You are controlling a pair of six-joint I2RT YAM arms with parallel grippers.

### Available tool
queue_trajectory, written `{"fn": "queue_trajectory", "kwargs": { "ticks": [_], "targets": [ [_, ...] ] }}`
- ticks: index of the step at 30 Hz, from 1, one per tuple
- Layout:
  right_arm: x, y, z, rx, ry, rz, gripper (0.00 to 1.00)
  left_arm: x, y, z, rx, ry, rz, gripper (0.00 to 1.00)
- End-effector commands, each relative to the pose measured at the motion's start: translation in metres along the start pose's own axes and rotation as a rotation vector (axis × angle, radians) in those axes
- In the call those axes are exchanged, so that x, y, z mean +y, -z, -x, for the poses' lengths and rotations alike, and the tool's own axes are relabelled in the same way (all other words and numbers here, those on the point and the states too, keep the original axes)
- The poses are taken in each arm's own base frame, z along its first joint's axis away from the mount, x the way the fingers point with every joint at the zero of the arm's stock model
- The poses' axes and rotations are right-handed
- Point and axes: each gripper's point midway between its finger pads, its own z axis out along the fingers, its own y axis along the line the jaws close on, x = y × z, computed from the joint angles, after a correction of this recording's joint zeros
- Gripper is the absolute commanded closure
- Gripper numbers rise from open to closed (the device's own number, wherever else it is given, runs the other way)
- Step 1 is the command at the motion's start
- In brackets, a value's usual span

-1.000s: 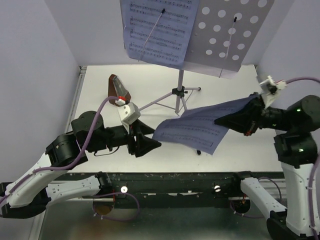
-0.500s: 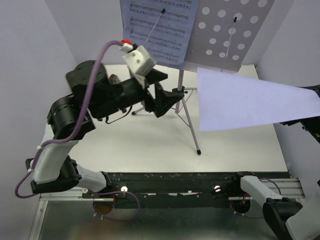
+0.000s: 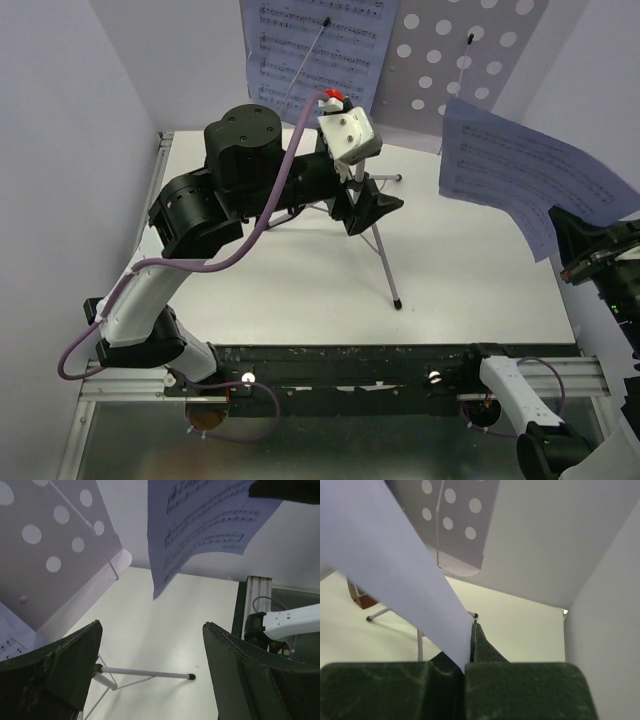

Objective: Set up the instrument practice props

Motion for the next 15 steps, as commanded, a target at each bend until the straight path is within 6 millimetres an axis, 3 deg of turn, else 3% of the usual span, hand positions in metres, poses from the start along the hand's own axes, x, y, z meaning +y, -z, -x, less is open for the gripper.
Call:
{"fn": "queue_trajectory", "kwargs": {
  "ticks": [1,3,6,8,12,15],
  "targets": [
    [0.005,0.007,-0.013,0.039,-0.018,0.000,1.00,0.004,-0.012,0.032,-0.122,-0.055,-0.019,0.08],
    [0.012,0.005,-0.007,0.027,-0.056,0.038,1.00,0.010,-0.020,0.039,-0.148,-0.041,0.003,0.08],
    [0.045,0.003,0.001,0.019,-0.139,0.223,1.00,0.016,-0.028,0.046,-0.179,-0.020,0.015,0.10],
    [0.057,0.003,0.002,0.029,-0.182,0.293,1.00,0.017,-0.031,0.049,-0.194,-0.005,0.017,0.11],
    [0.044,-0.004,0.009,0.023,-0.158,0.232,1.00,0.023,-0.033,0.054,-0.222,0.026,0.033,0.11],
    [0.046,-0.010,0.013,0.030,-0.167,0.264,1.00,0.040,-0.032,0.068,-0.282,0.077,0.093,0.15]
  ]
}}
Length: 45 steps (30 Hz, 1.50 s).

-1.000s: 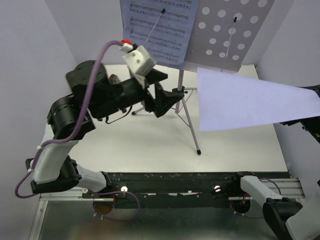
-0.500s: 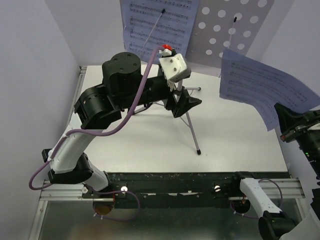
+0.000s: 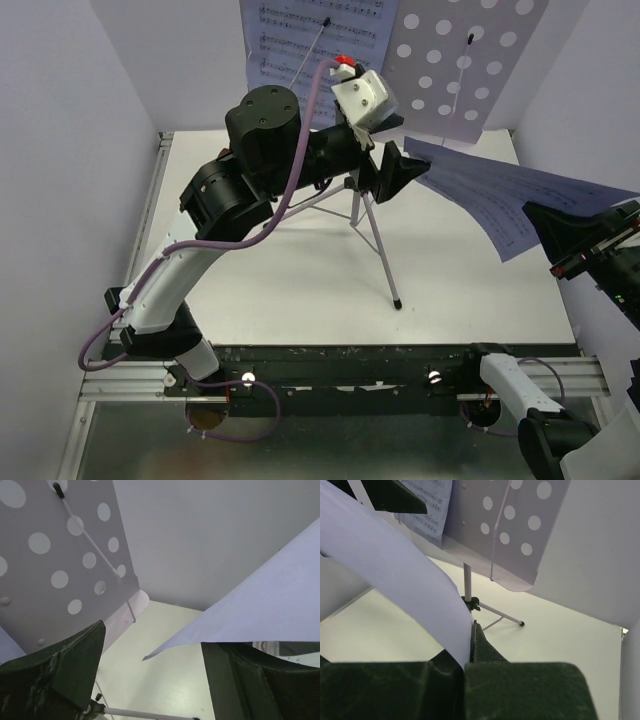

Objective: Set up the instrument practice props

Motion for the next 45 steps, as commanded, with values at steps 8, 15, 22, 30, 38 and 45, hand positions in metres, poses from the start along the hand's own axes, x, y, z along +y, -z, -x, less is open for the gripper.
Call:
{"fn": "queue_trajectory", "kwargs": {
  "ticks": [8,15,22,30,38,45],
  "targets": [
    [0.018,-0.023,0.020,0.010,-0.054,0.178,1.00,0.033,-0.007,0.069,-0.289,0.222,0.044,0.30],
    [-0.022,-0.016,0.059,-0.117,0.038,-0.070,1.00,0.022,-0.034,0.082,-0.364,0.309,-0.097,0.31],
    [-0.065,0.004,0.069,-0.165,0.086,-0.345,0.98,0.024,-0.059,0.083,-0.432,0.409,-0.146,0.31],
    [-0.088,-0.023,0.052,-0.086,0.068,-0.381,0.98,0.039,-0.077,0.067,-0.425,0.450,-0.061,0.32],
    [-0.106,-0.040,0.058,-0.091,0.050,-0.426,0.97,0.048,-0.079,0.040,-0.324,0.392,0.097,0.41],
    [-0.125,-0.051,0.062,-0.096,0.048,-0.483,0.97,0.052,-0.081,0.019,-0.253,0.333,0.174,0.44]
  ]
}}
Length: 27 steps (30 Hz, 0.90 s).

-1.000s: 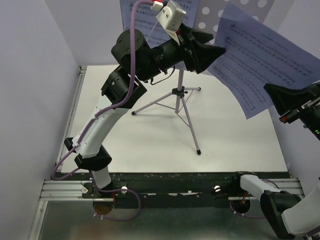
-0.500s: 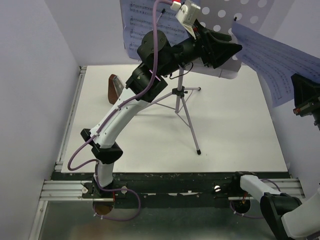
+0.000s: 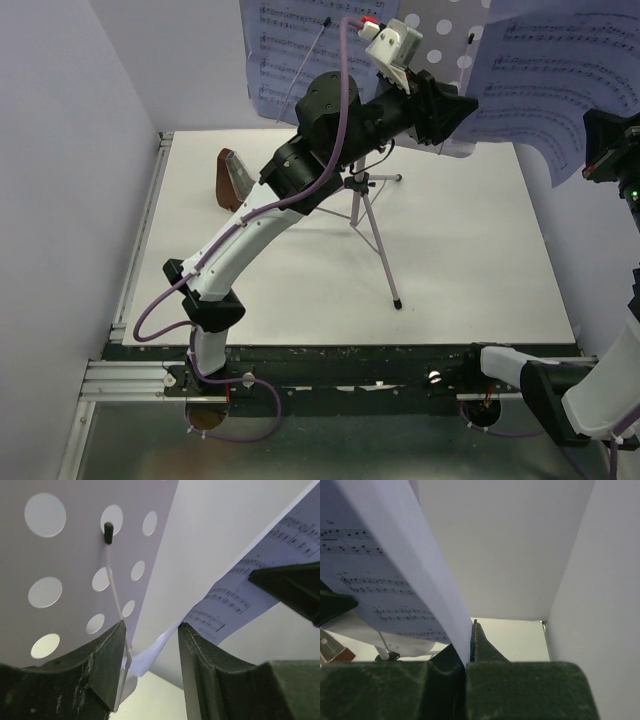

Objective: Set up the instrument practice props

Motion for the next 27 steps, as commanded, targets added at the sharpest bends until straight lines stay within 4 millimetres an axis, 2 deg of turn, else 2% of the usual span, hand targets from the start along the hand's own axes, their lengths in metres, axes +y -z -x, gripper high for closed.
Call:
{"fn": "queue_trajectory", "kwargs": {
  "ticks": [1,6,9,16,19,23,27],
  "targets": [
    [-0.016,-0.005,0.017,-0.057,0.005,-0.084,0.97,0.008,0.012,0.008,0.002,-0.089,0.086,0.44],
    [-0.033,-0.014,0.023,-0.079,0.016,-0.156,0.97,0.014,0.013,0.001,0.021,-0.120,0.113,0.44],
    [-0.031,-0.019,0.022,-0.076,0.004,-0.132,0.97,0.014,0.011,-0.002,0.028,-0.129,0.108,0.45],
    [-0.003,-0.042,-0.005,0.022,-0.138,0.045,0.97,0.017,0.009,-0.006,0.036,-0.144,0.115,0.53],
    [0.004,-0.050,-0.015,0.075,-0.258,0.141,0.98,0.018,0.008,-0.008,0.039,-0.148,0.114,0.58],
    [-0.003,-0.058,-0.020,0.130,-0.455,0.284,1.00,0.019,0.005,-0.009,0.036,-0.155,0.115,0.66],
    [-0.012,-0.057,-0.020,0.137,-0.470,0.302,1.00,0.019,0.003,-0.009,0.031,-0.157,0.113,0.71]
  ]
}}
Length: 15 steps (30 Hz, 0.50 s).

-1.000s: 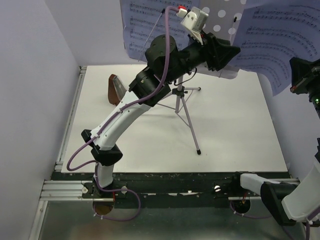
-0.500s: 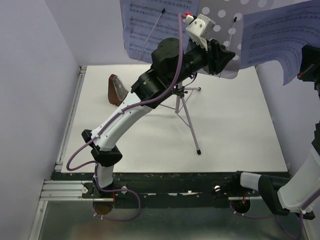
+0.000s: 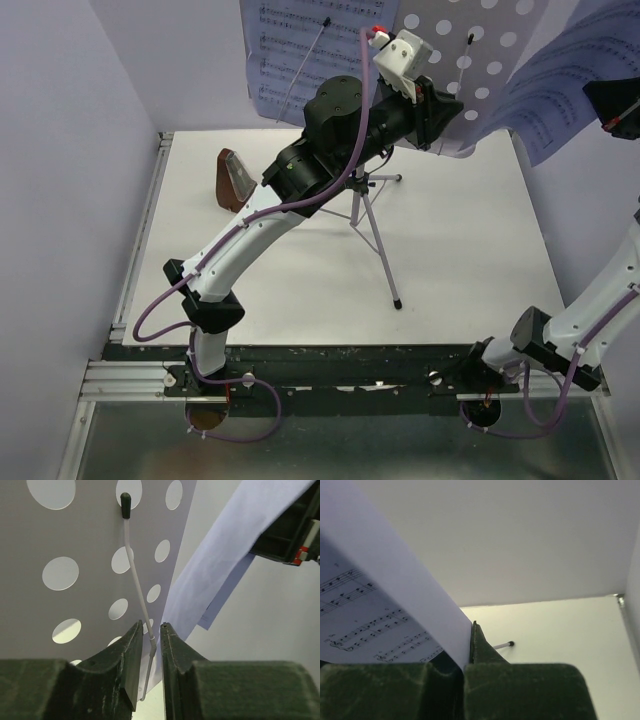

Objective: Set up the instrument practice props

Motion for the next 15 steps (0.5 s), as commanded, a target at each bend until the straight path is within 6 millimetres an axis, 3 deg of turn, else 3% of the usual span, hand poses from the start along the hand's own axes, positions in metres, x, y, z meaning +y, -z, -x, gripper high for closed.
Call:
{"fn": "queue_trajectory", "kwargs": {
  "ticks": [1,8,12,15],
  "targets": [
    [0.030,0.007,-0.005,0.069,-0.094,0.204,1.00,-0.001,0.001,0.013,-0.036,-0.013,0.011,0.71],
    [0.060,0.024,-0.009,0.096,-0.124,0.319,1.00,-0.002,0.001,0.012,-0.032,-0.024,0.007,0.72],
    [0.063,0.031,-0.010,0.069,-0.100,0.293,1.00,-0.003,0.001,0.010,-0.027,-0.040,-0.002,0.73],
    [0.059,0.034,-0.011,0.055,-0.081,0.260,1.00,-0.004,0.002,0.012,-0.032,-0.055,-0.003,0.84]
  ]
}}
